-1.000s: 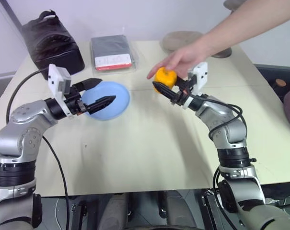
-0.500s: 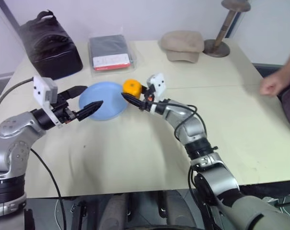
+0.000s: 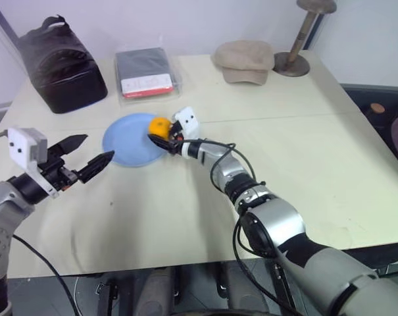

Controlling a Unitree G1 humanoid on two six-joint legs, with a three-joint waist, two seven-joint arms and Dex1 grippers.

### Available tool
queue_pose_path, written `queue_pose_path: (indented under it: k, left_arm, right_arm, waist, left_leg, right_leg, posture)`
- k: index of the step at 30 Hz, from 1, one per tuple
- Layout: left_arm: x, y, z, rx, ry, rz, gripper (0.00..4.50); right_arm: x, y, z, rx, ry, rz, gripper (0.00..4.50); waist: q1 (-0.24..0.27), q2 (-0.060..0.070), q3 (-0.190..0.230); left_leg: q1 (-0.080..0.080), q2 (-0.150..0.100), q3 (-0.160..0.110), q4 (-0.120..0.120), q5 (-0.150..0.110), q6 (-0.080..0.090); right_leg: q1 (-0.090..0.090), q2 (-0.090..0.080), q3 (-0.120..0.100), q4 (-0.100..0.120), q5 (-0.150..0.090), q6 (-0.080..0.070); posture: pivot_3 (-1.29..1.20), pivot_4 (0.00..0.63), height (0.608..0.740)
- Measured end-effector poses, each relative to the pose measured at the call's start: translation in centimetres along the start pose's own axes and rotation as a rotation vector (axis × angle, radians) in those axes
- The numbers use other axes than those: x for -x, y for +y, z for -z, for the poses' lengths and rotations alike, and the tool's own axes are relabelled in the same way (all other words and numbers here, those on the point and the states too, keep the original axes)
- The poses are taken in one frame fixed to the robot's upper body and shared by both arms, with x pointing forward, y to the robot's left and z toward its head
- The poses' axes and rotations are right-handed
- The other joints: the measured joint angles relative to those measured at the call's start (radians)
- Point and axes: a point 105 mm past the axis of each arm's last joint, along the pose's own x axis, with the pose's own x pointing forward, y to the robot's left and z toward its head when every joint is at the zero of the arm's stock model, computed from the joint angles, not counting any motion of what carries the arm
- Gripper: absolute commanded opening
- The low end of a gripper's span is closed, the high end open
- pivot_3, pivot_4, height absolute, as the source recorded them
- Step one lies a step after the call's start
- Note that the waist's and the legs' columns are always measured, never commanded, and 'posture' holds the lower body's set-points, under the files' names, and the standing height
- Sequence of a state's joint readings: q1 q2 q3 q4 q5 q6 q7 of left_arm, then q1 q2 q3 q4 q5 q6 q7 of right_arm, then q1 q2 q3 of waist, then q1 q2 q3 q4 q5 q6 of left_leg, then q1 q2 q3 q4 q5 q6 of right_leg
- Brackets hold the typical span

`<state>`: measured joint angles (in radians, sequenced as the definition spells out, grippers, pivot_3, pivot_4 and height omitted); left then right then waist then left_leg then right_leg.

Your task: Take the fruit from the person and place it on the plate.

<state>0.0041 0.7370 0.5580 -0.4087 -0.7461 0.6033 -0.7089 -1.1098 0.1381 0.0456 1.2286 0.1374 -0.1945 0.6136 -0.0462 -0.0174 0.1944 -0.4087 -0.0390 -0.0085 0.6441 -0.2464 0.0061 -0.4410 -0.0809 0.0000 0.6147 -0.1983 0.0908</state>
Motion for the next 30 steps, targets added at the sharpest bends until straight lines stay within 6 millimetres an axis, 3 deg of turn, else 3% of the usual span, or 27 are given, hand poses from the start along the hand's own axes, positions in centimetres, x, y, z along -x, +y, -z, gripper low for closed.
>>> queue_pose_path:
  k: [4, 13, 17, 20, 22, 27, 30]
  left_arm:
    - [0.0, 0.0, -0.2, -0.001, -0.006, -0.012, 4.50]
    - [-0.4, -0.1, -0.4, -0.002, -0.016, -0.002, 4.50]
    - [-1.0, -0.2, -0.5, -0.001, -0.024, 0.021, 4.50]
    - [-1.2, 0.0, -0.4, 0.009, -0.025, 0.018, 4.50]
    - [-1.4, 0.1, -0.2, 0.023, -0.023, 0.017, 4.50]
    - [-2.1, 0.0, -0.1, 0.019, -0.035, 0.018, 4.50]
    - [-2.4, 0.4, 0.4, 0.031, -0.028, 0.003, 4.50]
  right_arm:
    - [-0.2, 0.2, 0.0, -0.003, -0.005, 0.007, 4.46]
    - [-0.4, -0.1, -1.5, 0.037, -0.042, 0.010, 4.46]
    - [0.3, -1.5, -5.4, 0.119, -0.141, 0.008, 4.46]
    - [3.2, -3.8, -9.8, 0.250, -0.262, 0.037, 4.46]
    - [5.5, -4.8, -10.7, 0.299, -0.285, 0.062, 4.46]
    - [13.0, -7.3, -6.9, 0.302, -0.134, 0.183, 4.46]
    - [16.2, -8.2, -6.4, 0.288, -0.083, 0.266, 4.46]
  waist:
    - [0.000, 0.000, 0.000]
    - [-0.001, 0.000, 0.000]
    - [0.003, 0.000, 0.000]
    - [0.005, 0.000, 0.000]
    - [0.005, 0.000, 0.000]
    - [0.009, 0.000, 0.000]
    - [0.003, 0.000, 0.000]
  left_leg:
    - [0.000, 0.000, 0.000, 0.000, 0.000, 0.000]
    - [0.000, 0.000, 0.000, 0.000, 0.000, -0.001]
    - [0.000, 0.000, 0.000, 0.000, 0.000, -0.001]
    - [0.000, 0.000, 0.000, 0.000, 0.000, -0.001]
    - [0.000, 0.000, 0.000, 0.000, 0.000, 0.000]
    - [0.000, 0.000, 0.000, 0.000, 0.001, 0.000]
    - [0.000, 0.000, 0.000, 0.001, 0.001, 0.000]
  right_leg:
    - [0.000, 0.000, 0.000, 0.000, -0.001, -0.002]
    - [0.000, 0.001, 0.000, 0.000, -0.001, -0.002]
    - [0.000, 0.000, 0.000, 0.000, -0.001, -0.002]
    - [0.001, 0.000, -0.001, 0.000, 0.000, 0.000]
    - [0.001, 0.000, -0.001, -0.001, 0.000, 0.000]
    - [0.001, -0.001, -0.001, 0.000, 0.000, 0.000]
    - [0.000, 0.000, 0.000, 0.000, -0.001, -0.003]
  posture:
    - [0.00, 0.150, 0.740]
    - [0.00, 0.150, 0.740]
    - [0.00, 0.150, 0.740]
    - [0.00, 0.150, 0.740]
    - [0.00, 0.150, 0.740]
    - [0.00, 0.150, 0.740]
    - [0.00, 0.150, 0.740]
